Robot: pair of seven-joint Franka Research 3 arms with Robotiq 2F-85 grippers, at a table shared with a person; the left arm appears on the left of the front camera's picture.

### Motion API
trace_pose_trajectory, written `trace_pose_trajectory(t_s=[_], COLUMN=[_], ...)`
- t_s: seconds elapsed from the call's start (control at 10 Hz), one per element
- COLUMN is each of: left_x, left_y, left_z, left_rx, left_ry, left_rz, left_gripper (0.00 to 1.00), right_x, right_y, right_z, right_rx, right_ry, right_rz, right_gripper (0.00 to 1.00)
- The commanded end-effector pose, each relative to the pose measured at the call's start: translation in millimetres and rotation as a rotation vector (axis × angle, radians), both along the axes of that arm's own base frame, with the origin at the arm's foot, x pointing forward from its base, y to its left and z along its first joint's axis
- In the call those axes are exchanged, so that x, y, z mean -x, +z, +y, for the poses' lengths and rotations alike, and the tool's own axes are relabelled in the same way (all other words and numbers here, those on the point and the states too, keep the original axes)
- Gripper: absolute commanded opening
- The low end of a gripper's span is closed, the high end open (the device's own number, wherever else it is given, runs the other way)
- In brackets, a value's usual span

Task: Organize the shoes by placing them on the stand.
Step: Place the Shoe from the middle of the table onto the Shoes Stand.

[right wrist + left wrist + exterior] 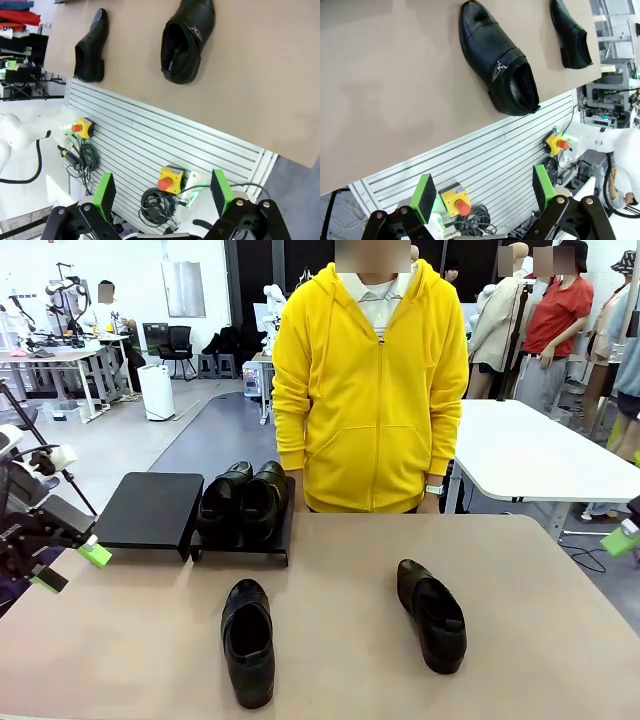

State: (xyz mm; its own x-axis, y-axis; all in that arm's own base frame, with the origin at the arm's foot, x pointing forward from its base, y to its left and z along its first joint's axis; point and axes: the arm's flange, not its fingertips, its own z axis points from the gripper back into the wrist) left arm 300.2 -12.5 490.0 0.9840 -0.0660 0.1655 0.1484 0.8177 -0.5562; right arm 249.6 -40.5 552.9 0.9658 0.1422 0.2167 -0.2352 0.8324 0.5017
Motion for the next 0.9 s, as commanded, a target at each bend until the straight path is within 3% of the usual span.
trace_pose_trajectory(t_s=[0.0,0.1,0.2,0.3,0.5,0.7,0.8], left_x=[-12,-31,-52,-66,-85,-91,-69], left_y=[14,17,11,-2,-21,-8,-31], left_z=[-24,-75,-144,-194,-252,-259,-276], left_rx=[0.086,0.109,0.180,0.127,-0.017,-0.053,0.020], left_ry=[0.020,0.105,0.296,0.320,0.308,0.234,0.301], left_rz=[0.068,0.199,0.271,0.342,0.337,0.237,0.329], left_gripper=[1.00,1.00,1.00,1.00,1.00,1.00,1.00], right_x=[0,0,0,0,0,0,0], right_y=[6,6,6,6,6,6,6], right_z=[3,3,3,3,3,3,3], right_rx=[-0.019,-0.019,-0.019,-0.019,-0.019,-0.019,-0.019], right_ry=[-0.001,-0.001,-0.001,-0.001,-0.001,-0.001,-0.001], right_rz=[0.004,0.004,0.004,0.004,0.004,0.004,0.004], right_gripper=[1.00,1.00,1.00,1.00,1.00,1.00,1.00])
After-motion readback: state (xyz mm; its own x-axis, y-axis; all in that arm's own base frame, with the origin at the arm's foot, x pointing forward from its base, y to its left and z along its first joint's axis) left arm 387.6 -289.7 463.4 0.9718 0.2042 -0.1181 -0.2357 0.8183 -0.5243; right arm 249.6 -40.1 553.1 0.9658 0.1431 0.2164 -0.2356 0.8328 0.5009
